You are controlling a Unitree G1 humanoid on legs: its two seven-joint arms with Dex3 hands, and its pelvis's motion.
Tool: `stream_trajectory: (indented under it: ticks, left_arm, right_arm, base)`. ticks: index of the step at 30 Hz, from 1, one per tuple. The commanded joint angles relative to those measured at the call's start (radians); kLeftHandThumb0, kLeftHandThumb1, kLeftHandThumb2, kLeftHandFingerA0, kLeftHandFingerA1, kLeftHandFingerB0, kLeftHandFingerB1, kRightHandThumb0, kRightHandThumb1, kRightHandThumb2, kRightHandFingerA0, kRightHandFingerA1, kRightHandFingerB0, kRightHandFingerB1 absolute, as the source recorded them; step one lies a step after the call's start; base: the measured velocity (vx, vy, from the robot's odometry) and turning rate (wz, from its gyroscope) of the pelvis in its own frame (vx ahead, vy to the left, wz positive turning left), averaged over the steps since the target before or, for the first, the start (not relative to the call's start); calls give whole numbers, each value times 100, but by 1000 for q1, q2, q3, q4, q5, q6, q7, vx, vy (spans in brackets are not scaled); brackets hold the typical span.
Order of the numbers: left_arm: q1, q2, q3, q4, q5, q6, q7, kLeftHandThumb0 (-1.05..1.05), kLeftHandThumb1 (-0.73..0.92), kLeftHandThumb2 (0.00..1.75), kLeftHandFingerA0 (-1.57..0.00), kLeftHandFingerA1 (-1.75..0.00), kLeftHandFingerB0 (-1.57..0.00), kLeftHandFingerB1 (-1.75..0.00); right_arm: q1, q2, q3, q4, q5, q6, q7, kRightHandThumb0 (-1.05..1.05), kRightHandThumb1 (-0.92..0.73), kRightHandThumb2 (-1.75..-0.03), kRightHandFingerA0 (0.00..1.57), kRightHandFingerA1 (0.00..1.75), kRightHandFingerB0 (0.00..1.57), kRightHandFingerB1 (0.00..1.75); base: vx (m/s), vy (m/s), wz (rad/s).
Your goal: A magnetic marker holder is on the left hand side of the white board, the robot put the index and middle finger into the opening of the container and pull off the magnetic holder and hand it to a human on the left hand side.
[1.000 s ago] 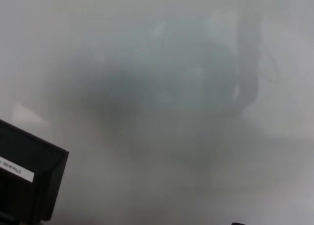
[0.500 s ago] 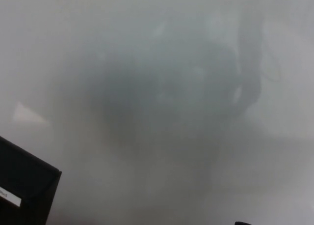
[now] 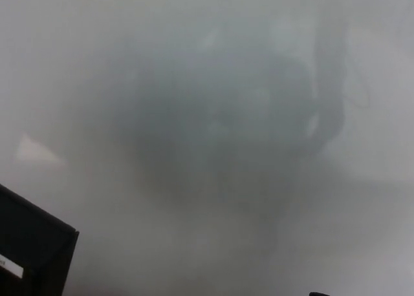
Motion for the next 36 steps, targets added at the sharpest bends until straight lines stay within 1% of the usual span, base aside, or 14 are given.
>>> stream_trajectory:
  ticks: [1, 4, 5, 10, 11, 14, 15, 20, 21, 26, 27, 30, 31, 36]
  left_arm:
    - [-4, 8, -9, 2, 7, -43, -34, -87, 45, 99, -45, -51, -13, -41]
    - [-10, 14, -18, 10, 5, -36, -16, -101, 50, 94, -45, -43, -35, -48]
    - [-12, 18, -21, 17, 4, -31, -18, -101, 62, 60, -47, -34, -39, -40]
    - [-10, 14, -28, 16, 3, -33, -9, -99, 62, 60, -47, -35, -38, -40]
    - [-11, 12, -29, 16, 4, -37, -10, -102, 50, 92, -42, -41, -36, -47]
    - [-11, 10, -31, 16, 5, -44, -11, -102, 50, 92, -42, -41, -36, -47]
    - [-17, 7, -31, 18, 15, -61, -5, -102, 53, 69, -44, -38, -36, -43]
    - [-25, 12, -42, 28, 31, -75, -15, -96, 50, 90, -38, -43, -31, -49]
    - [-27, 17, -46, 38, 36, -76, -20, -96, 62, 60, -42, -35, -35, -40]
    - [-49, 35, -76, 91, 76, -80, -44, -96, 57, 59, -42, -36, -36, -40]
    - [-45, 35, -84, 105, 95, -84, -27, -84, 42, 83, -34, -45, -24, -45]
    - [-40, 37, -96, 128, 118, -91, -7, -84, 42, 83, -34, -45, -24, -45]
    - [-30, 58, -111, 158, 181, -119, 14, -74, 52, 57, -43, -38, -33, -37]
    - [5, 95, -164, 228, 429, -290, 127, -65, 52, 56, -45, -36, -35, -34]
  right_arm:
    - [7, -14, 2, -3, -5, 1, -18, -40, -69, -61, 89, 50, 67, 46]
    - [6, -16, 4, -4, -7, 3, -21, -40, -70, -61, 88, 50, 67, 46]
    - [4, -15, 4, 0, -6, -1, -20, -39, -70, -61, 88, 51, 68, 46]
    - [-1, -11, 3, 9, 4, -6, -14, -38, -69, -61, 87, 52, 67, 47]
    - [-2, -12, 3, 10, 4, -8, -13, -38, -70, -61, 87, 51, 68, 47]
    - [-2, -14, 4, 11, 3, -11, -13, -38, -70, -61, 87, 51, 68, 47]
    - [-8, -14, 5, 8, 5, -10, -10, -38, -70, -61, 86, 51, 67, 46]
    - [-13, -20, 12, 10, -18, -16, -35, -40, -66, -63, 86, 54, 64, 47]
    - [-11, -18, 13, 5, -17, -10, -34, -38, -70, -61, 87, 51, 67, 47]
    - [-4, -20, 15, -10, -13, -9, -27, -38, -70, -61, 86, 51, 67, 46]
    - [1, -20, 16, -14, -12, -6, -24, -39, -70, -61, 86, 51, 66, 46]
    - [8, -20, 18, -23, -12, 0, -22, -39, -70, -61, 86, 51, 66, 46]
    - [17, -16, 19, -32, -6, 12, -14, -37, -71, -61, 85, 49, 65, 45]
    - [36, -6, 22, -52, 14, 36, 18, -38, -71, -61, 85, 49, 64, 45]
  base:
    - [0, 0, 0]
    - [0, 0, 0]
    - [0, 0, 0]
    - [0, 0, 0]
    - [0, 0, 0]
    - [0, 0, 0]
    - [0, 0, 0]
    - [0, 0, 0]
    - [0, 0, 0]
    - [0, 0, 0]
    - [0, 0, 0]
    - [0, 0, 0]
    - [0, 0, 0]
    - [0, 0, 0]
